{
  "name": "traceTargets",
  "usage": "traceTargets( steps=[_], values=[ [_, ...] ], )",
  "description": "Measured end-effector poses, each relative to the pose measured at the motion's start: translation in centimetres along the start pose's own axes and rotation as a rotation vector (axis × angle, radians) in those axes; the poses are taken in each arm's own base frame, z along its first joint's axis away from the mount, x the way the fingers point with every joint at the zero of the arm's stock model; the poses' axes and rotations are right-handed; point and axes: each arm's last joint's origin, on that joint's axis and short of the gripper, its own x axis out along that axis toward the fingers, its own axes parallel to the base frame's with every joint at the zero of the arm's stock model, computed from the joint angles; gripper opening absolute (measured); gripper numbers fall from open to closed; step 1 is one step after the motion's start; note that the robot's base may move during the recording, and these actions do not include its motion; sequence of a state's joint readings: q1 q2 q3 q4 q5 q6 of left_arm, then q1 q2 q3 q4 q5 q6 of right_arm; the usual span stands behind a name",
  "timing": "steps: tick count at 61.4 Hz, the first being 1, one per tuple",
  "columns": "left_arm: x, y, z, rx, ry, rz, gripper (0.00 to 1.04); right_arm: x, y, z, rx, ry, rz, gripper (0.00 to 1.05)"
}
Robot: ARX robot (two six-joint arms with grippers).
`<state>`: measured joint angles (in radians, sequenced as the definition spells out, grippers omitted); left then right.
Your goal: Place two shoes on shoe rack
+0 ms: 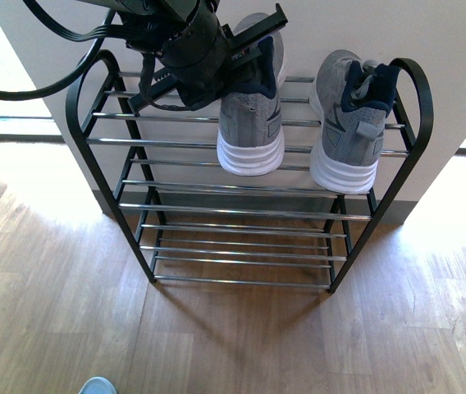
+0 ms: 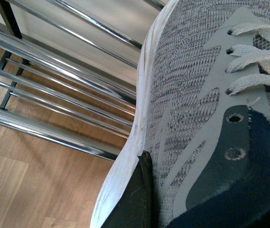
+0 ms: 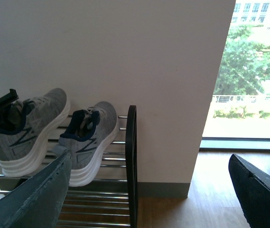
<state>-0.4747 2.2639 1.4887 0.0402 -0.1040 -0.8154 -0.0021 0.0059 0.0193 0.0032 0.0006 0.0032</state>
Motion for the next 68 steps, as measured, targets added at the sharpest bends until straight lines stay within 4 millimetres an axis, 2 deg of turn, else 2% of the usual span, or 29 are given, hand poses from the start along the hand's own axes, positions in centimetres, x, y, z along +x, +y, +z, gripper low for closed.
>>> traceTargets(
  steps=[14, 42, 45, 49, 58, 68],
  values=[
    [2.0, 0.1, -0.6, 0.003, 0.048, 0.009, 0.02, 0.0, 0.0, 0.0, 0.0, 0.0, 0.0, 0.96],
    [3.0, -1.0, 0.1, 0.041, 0.075, 0.009, 0.03, 0.0, 0.0, 0.0, 0.0, 0.0, 0.0, 0.96],
    [2.9, -1.1, 0.2, 0.051, 0.072, 0.008, 0.11, 0.0, 0.0, 0.0, 0.0, 0.0, 0.0, 0.96],
    [3.0, -1.3, 0.4, 0.046, 0.04, -0.009, 0.29, 0.0, 0.0, 0.0, 0.0, 0.0, 0.0, 0.96],
    [2.5, -1.3, 0.6, 0.045, -0.006, -0.008, 0.52, 0.0, 0.0, 0.0, 0.0, 0.0, 0.0, 0.96],
    [0.2, -1.3, 0.9, 0.044, -0.07, -0.004, 0.8, 0.0, 0.0, 0.0, 0.0, 0.0, 0.0, 0.96]
  ],
)
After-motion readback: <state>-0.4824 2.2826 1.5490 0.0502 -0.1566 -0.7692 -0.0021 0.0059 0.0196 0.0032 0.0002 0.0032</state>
